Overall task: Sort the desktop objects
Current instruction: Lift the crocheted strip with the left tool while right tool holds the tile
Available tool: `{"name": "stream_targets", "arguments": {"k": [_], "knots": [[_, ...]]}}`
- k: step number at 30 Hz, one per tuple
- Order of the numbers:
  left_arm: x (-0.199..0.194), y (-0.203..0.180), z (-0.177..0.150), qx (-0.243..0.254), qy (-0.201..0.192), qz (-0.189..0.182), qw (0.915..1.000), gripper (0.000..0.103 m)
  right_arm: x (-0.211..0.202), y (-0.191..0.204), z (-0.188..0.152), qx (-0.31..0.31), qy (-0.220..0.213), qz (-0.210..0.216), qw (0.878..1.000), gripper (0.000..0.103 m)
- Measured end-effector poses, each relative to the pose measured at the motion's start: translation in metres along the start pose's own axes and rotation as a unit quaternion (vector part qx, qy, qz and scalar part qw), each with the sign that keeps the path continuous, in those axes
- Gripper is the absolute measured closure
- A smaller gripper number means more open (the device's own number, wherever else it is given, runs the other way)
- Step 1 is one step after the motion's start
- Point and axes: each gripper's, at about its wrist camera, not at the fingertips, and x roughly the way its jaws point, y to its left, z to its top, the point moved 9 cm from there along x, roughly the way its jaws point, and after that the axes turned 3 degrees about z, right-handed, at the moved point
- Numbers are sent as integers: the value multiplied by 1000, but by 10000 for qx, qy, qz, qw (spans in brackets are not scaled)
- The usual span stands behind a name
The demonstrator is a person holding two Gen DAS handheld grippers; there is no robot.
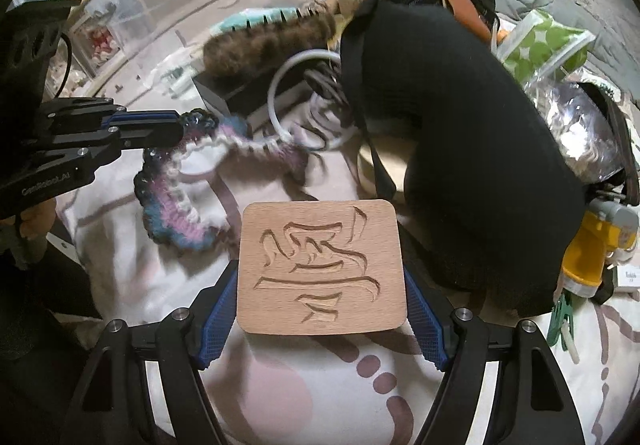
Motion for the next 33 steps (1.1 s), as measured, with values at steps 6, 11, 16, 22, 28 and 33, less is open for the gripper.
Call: {"name": "stream_targets", "arguments": {"k": [6, 11, 16, 22, 28, 33], "knots": [[-14, 7, 10, -134, -172, 10, 9998, 94, -4, 3, 13, 84, -104, -32, 9999, 26], [-17, 7, 9, -155, -168, -27, 9997, 94, -7, 2, 17, 158, -153, -53, 9997, 26], [-29, 9, 18, -190, -321, -50, 9993, 94, -15, -1, 21, 260, -219, -77, 9994, 26], [-42, 13, 31, -288, -451, 35, 9986, 94, -25, -5, 30, 337, -308, -108, 9989, 26], [-54, 19, 40, -309, -626, 142, 9975, 94, -39, -11, 37, 450, -438, -208, 9978, 26], [-70, 23, 54, -346, -852, 186, 9956, 94, -53, -13, 48, 484, -592, -280, 9967, 26]]}}
